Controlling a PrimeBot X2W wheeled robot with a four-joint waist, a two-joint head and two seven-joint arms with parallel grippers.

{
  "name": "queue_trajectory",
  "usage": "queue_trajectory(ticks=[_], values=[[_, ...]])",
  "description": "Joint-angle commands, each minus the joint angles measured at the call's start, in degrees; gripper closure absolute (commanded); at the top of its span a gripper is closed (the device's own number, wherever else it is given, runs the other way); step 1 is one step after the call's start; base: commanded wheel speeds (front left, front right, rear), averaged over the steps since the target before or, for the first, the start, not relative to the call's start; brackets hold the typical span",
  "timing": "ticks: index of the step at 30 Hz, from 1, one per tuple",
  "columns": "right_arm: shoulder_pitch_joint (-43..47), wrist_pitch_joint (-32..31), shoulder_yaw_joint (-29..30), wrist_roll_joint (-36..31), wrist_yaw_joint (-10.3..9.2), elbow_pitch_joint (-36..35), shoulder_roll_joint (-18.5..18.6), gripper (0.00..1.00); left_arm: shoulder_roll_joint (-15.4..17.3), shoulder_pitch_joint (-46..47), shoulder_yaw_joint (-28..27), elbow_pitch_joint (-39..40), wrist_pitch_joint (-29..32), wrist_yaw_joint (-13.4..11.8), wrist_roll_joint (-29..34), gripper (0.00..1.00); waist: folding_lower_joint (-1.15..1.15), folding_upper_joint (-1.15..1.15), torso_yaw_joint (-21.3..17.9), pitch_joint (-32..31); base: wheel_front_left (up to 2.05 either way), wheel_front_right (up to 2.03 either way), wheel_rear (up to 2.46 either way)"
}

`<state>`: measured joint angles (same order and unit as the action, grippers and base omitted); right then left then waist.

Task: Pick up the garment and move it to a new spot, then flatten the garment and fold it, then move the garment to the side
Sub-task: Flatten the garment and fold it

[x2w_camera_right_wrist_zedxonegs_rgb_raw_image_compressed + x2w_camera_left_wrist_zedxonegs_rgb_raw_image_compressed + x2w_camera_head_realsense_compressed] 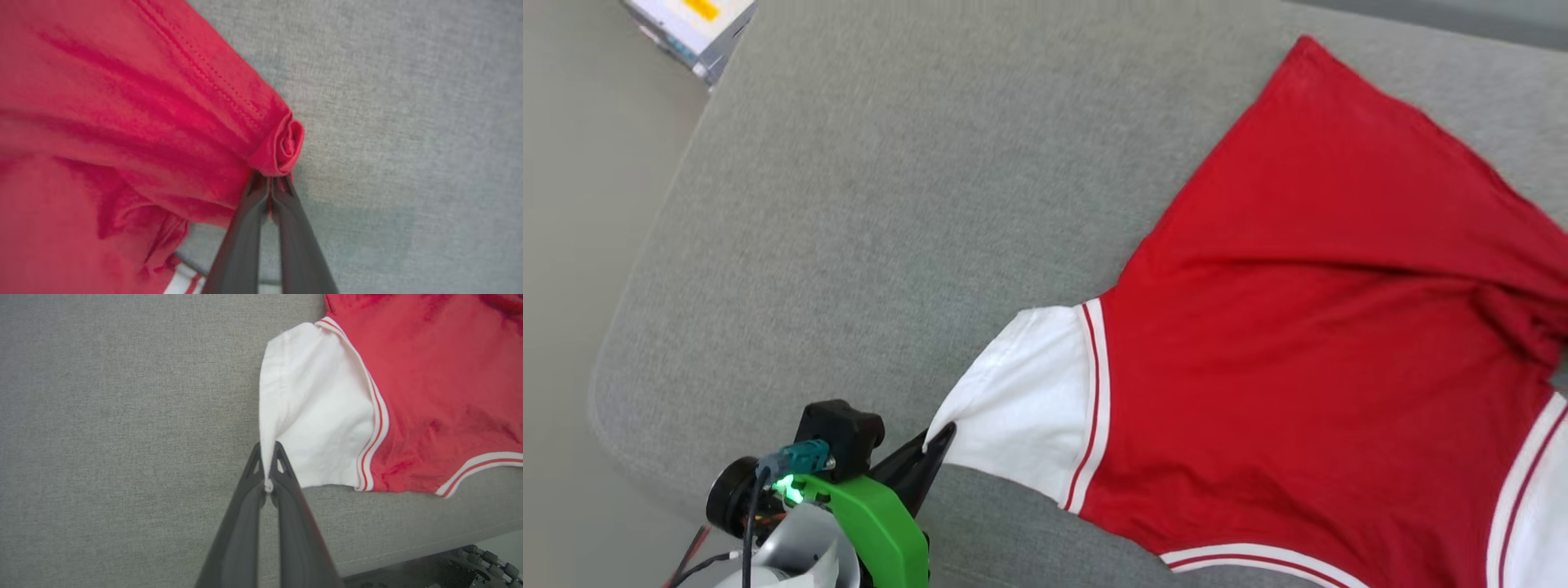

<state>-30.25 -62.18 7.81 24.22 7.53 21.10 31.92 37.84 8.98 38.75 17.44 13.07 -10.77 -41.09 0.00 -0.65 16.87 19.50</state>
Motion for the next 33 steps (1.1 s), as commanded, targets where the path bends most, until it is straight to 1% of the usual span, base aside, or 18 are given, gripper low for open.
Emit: queue_trajectory(ticks=[1, 3, 8, 13, 18, 23, 28, 33], values=[[3.4, 0.4, -0.4, 0.5, -0.04, -0.9, 0.1, 1.00, -0.2, -0.8, 0.1, -0.7, -0.5, -0.5, -0.1, 1.00, 0.00, 0.65, -6.4, -7.8, 0.00, 0.00, 0.00], [6.3, 1.1, -0.8, 1.3, -0.04, -2.9, 0.2, 1.00, -0.8, -1.6, 0.5, -1.7, -0.9, -0.6, -0.5, 1.00, 0.00, 0.65, -7.4, -9.3, 0.00, 0.00, 0.00], [12.9, 2.5, -0.1, 4.2, -0.04, -7.6, -1.1, 1.00, -1.8, -3.0, 0.9, -4.0, -1.9, -1.2, -0.9, 1.00, 0.00, 0.65, -9.4, -12.4, 0.00, 0.00, 0.00], [19.6, 4.1, 2.5, 7.0, -0.04, -12.0, -4.0, 1.00, -2.4, -4.4, 0.6, -5.3, -3.2, -2.0, -1.5, 1.00, 0.00, 0.65, -11.3, -14.5, 0.00, 0.00, 0.00], [26.9, 4.9, 4.7, 8.1, -0.04, -16.1, -6.1, 1.00, -3.2, -5.3, 0.5, -6.2, -4.2, -2.5, -1.9, 1.00, 0.00, 0.65, -12.5, -15.9, 0.00, 0.00, 0.00], [32.9, 5.4, 6.0, 7.7, -0.04, -20.1, -8.1, 1.00, -4.1, -5.5, -0.1, -7.0, -5.2, -2.8, -2.8, 1.00, 0.00, 0.65, -13.3, -16.5, 0.00, 0.00, 0.00], [37.6, 5.9, 6.4, 6.8, -0.04, -20.6, -10.2, 1.00, -5.1, -4.8, -0.2, -7.9, -6.0, -2.7, -2.7, 1.00, 0.00, 0.65, -13.2, -16.7, 0.00, 0.00, 0.00], [38.8, 7.1, 5.8, 6.5, -0.04, -19.9, -11.5, 1.00, -5.9, -4.6, 0.6, -8.4, -6.3, -2.4, -2.6, 1.00, 0.00, 0.65, -13.2, -16.7, 0.00, 0.00, 0.00]])
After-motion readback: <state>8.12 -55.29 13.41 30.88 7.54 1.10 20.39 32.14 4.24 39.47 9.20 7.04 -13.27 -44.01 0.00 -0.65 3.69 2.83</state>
